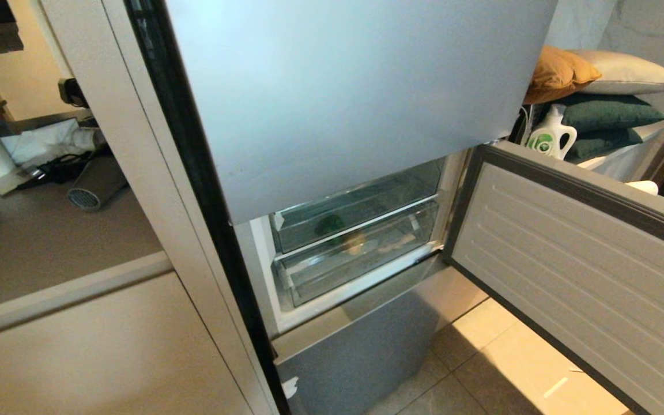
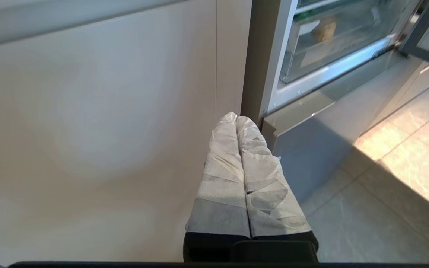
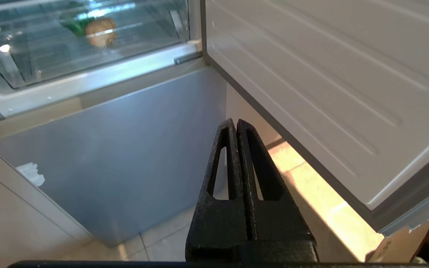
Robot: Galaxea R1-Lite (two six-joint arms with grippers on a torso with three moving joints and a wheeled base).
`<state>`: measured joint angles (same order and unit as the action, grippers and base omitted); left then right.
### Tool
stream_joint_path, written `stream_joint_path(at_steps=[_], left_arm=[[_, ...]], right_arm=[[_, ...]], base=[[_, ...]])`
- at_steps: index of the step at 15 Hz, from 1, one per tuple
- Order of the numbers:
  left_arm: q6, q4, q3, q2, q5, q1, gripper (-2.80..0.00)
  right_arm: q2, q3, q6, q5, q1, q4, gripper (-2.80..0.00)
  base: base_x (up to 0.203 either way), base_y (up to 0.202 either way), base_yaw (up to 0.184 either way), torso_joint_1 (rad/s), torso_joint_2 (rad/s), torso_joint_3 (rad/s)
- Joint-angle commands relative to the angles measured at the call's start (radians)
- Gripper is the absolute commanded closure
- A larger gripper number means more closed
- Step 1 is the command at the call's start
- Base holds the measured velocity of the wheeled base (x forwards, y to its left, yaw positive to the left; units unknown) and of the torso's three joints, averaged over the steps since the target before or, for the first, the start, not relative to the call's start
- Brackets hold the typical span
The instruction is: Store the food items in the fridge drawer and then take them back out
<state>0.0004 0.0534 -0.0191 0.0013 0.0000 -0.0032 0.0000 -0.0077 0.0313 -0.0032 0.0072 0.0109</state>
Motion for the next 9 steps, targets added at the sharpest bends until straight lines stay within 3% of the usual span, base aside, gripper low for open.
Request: stream_joint_path(at_steps=[1, 9], left_arm=[[0.001, 0.000, -0.001, 0.000, 0.000, 0.000, 0.00], [0.000, 0.000, -0.001, 0.000, 0.002, 0.000, 0.00]], right_arm=[[0.002, 0.000, 0.000, 0.000, 0.000, 0.000, 0.00], [0.002, 0.000, -0.001, 0.000, 0.000, 0.000, 0.00]], base=[[0.000, 0.000, 0.000, 0.004, 0.00, 0.196], [0.000, 0.000, 0.000, 0.002, 0.00, 0.201]])
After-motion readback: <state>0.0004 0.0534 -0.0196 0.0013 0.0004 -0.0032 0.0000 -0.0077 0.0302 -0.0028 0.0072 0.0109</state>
